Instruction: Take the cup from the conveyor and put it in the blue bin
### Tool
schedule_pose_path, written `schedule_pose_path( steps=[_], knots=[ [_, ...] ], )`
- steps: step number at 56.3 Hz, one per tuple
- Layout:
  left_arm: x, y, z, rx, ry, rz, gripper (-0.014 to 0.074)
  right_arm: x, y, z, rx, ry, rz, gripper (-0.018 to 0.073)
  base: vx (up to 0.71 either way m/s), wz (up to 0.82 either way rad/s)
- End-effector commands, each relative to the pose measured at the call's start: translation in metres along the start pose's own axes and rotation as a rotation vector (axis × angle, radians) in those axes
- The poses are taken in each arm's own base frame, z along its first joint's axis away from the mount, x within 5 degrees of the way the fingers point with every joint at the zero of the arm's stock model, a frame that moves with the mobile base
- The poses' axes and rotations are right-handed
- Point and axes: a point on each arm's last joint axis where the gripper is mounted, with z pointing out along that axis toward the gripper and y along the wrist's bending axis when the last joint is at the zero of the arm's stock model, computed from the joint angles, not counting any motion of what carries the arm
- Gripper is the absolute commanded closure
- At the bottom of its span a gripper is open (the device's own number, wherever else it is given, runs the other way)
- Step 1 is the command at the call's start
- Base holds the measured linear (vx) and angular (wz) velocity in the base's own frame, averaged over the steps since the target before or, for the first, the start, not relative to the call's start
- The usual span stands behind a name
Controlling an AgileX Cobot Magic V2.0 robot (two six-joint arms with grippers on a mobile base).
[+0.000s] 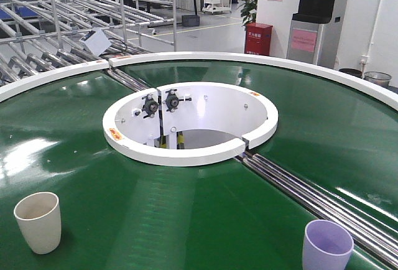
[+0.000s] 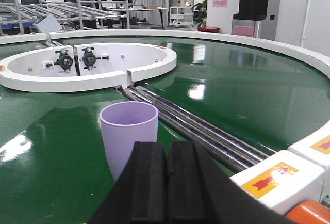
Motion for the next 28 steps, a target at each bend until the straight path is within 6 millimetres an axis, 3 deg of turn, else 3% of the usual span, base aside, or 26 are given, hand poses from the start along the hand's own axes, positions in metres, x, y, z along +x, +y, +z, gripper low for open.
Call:
schedule_pose_path(
  steps=[1, 28],
  knots=[
    [-0.006, 0.000, -0.001, 0.002, -0.085, -0.009, 0.0603, -0.002, 0.001, 0.000, -0.008, -0.077, -0.008, 0.0568, 0.00, 0.00],
    [-0.017, 0.001, -0.002, -0.012, -0.212, -0.010, 0.0603, -0.002, 0.001, 0.000, -0.008, -0.077, -0.008, 0.0568, 0.00, 0.00]
  ],
)
